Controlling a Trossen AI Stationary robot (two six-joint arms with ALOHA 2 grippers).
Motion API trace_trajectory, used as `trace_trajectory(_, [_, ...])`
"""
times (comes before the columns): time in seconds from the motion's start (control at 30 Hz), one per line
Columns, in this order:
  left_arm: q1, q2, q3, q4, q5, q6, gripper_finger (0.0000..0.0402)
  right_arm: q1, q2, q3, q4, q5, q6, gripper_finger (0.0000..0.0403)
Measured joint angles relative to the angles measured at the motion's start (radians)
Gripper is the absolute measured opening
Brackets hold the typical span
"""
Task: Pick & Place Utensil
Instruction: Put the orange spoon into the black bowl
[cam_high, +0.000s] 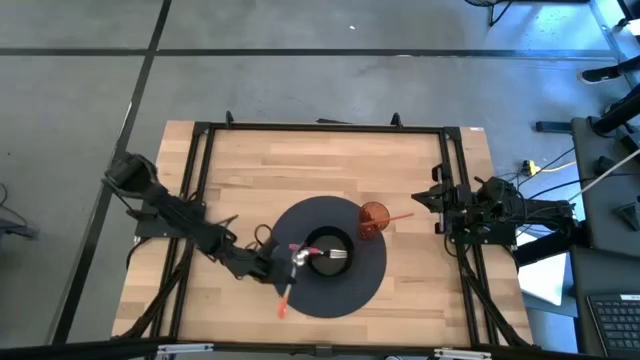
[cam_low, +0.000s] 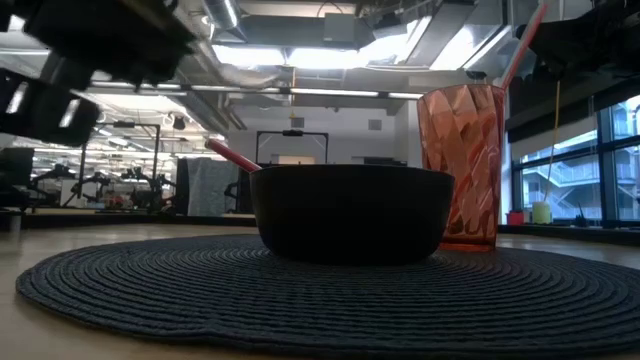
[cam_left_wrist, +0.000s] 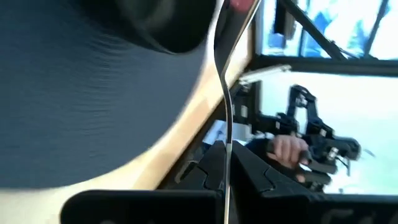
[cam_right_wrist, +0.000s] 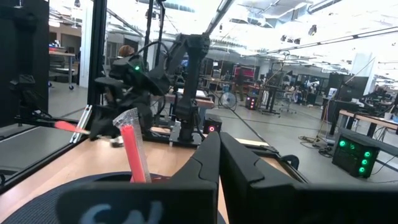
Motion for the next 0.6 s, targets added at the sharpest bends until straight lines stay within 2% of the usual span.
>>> trace_trajectory(0.13, [0.032, 0.127, 0.093, 0.099, 0.067, 0.039, 0.0003, 0.000, 0.000, 0.000, 0.000, 0.000, -0.002, 0.0005])
trace_trajectory(0.33, [0.103, 0.290, 0.225, 0.089, 0.222, -0.064, 0.0003, 0.000, 0.000, 0.000, 0.000, 0.000, 0.001, 0.0005])
trace_trajectory(0.43, [0.129, 0.327, 0.283, 0.094, 0.254, -0.065, 0.0003, 0.000, 0.000, 0.000, 0.000, 0.000, 0.004, 0.0005])
trace_trajectory(0.6, [0.142, 0.358, 0.339, 0.092, 0.251, -0.109, 0.0003, 0.000, 0.000, 0.000, -0.020, 0.000, 0.002, 0.0005])
